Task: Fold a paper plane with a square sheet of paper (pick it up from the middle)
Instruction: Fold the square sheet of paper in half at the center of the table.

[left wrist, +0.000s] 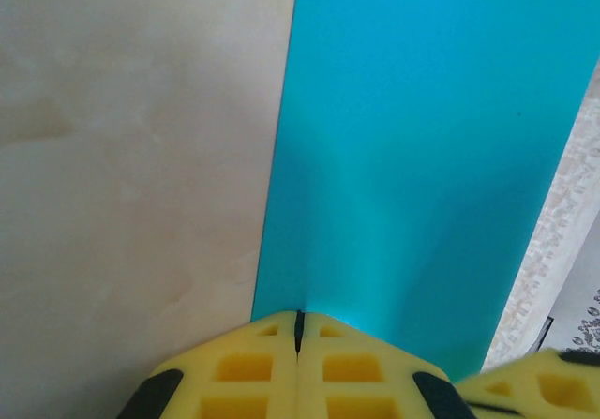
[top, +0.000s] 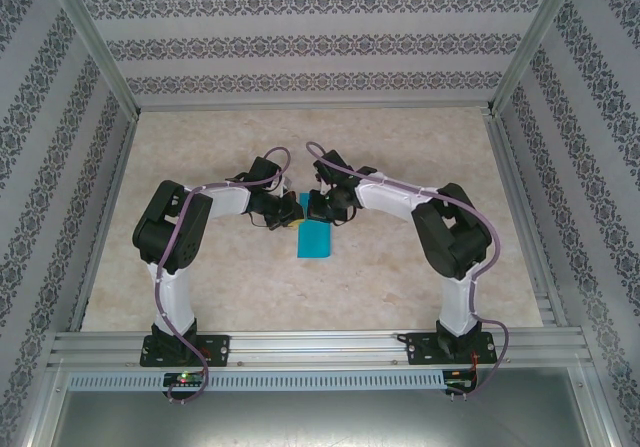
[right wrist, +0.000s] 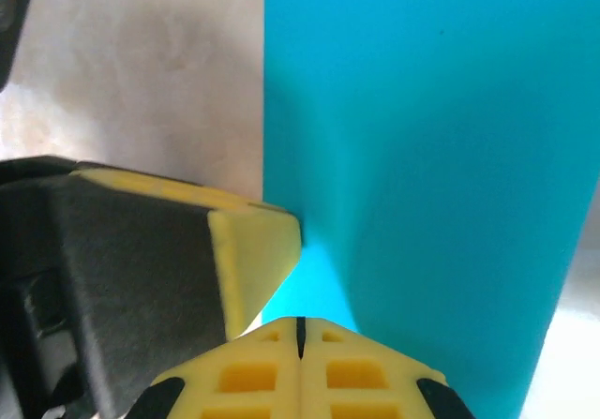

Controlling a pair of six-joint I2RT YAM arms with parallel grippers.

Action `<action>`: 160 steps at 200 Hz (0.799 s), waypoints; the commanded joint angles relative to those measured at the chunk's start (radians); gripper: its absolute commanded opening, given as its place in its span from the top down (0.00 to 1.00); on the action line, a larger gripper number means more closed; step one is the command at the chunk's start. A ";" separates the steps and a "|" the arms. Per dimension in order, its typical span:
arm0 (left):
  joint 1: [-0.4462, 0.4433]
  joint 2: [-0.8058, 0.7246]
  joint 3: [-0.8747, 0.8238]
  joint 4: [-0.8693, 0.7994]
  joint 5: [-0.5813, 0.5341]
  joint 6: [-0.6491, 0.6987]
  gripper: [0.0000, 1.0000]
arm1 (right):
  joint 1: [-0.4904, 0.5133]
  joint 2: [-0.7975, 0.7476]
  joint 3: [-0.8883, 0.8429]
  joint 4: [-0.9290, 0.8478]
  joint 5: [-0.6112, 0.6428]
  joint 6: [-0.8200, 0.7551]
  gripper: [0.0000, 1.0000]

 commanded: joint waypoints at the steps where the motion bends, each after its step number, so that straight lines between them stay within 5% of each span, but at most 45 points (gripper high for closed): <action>1: -0.015 0.120 -0.074 -0.215 -0.183 0.001 1.00 | 0.010 0.032 0.054 -0.016 -0.010 0.010 1.00; 160: -0.014 0.144 -0.077 -0.291 -0.246 -0.006 1.00 | -0.031 0.103 0.034 -0.094 0.007 -0.064 1.00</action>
